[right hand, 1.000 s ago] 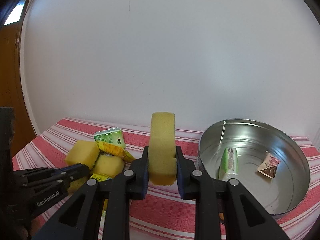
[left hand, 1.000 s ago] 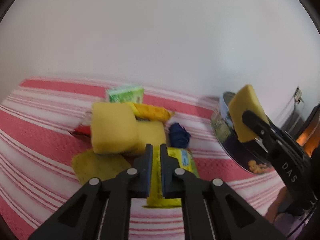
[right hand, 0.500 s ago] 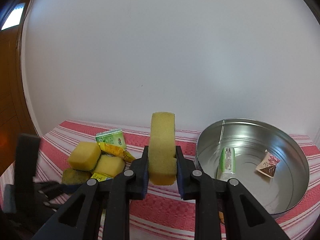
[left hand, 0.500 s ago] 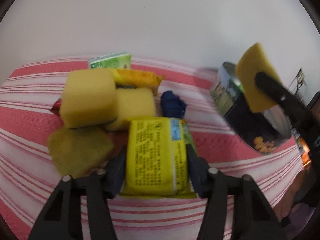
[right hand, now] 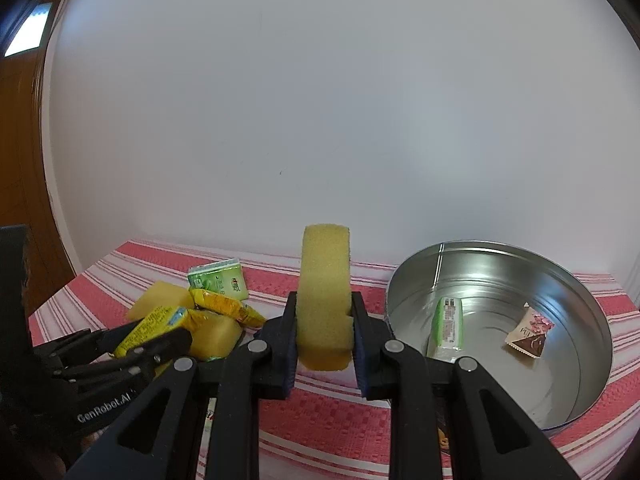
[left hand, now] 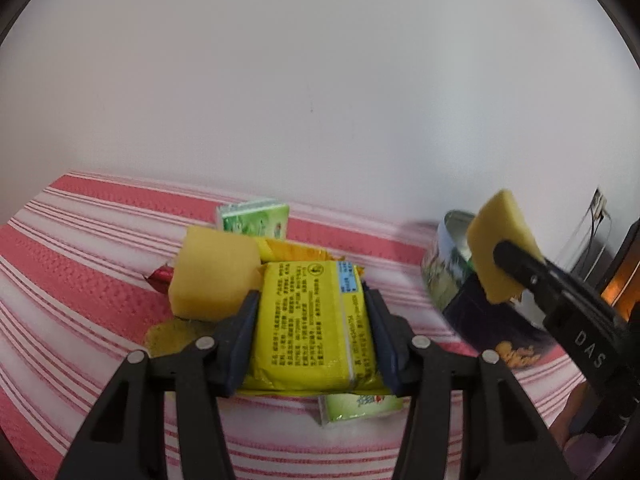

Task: Organize objects
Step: 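Carry both items over the tin and release them inside with both grippers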

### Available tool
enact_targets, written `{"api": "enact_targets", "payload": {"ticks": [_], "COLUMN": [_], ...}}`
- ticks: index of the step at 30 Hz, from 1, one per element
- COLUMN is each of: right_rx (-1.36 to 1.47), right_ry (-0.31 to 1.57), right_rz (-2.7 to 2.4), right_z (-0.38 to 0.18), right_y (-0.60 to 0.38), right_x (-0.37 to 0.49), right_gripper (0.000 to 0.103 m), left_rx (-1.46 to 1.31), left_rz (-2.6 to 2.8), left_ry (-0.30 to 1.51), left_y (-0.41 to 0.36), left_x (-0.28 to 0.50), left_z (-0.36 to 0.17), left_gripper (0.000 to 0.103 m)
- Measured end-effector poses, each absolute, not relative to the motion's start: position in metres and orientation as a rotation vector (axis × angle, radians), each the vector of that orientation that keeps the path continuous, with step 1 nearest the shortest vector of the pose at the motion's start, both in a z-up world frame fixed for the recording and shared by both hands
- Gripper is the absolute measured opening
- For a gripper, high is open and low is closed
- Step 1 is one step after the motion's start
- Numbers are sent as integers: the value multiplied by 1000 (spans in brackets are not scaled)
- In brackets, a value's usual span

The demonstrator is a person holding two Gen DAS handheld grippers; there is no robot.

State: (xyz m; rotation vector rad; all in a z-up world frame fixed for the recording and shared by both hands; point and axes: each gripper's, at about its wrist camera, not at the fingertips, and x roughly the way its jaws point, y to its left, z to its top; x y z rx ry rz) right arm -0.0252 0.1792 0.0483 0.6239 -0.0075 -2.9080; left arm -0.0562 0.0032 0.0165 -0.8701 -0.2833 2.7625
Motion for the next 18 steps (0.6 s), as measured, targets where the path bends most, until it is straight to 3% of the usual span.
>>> {"api": "enact_targets", "payload": {"ticks": [18], "right_rx": [559], "right_ry": [-99], "right_rz": [-2965], "right_z": [63], "right_y": [239], "right_x": [-14], "right_gripper": [25], "left_rx": [-755], "left_rz": [2802], "left_ry": [-327], "left_y": [41], "left_x": [-49], "left_z": [31], "left_gripper": [52]}}
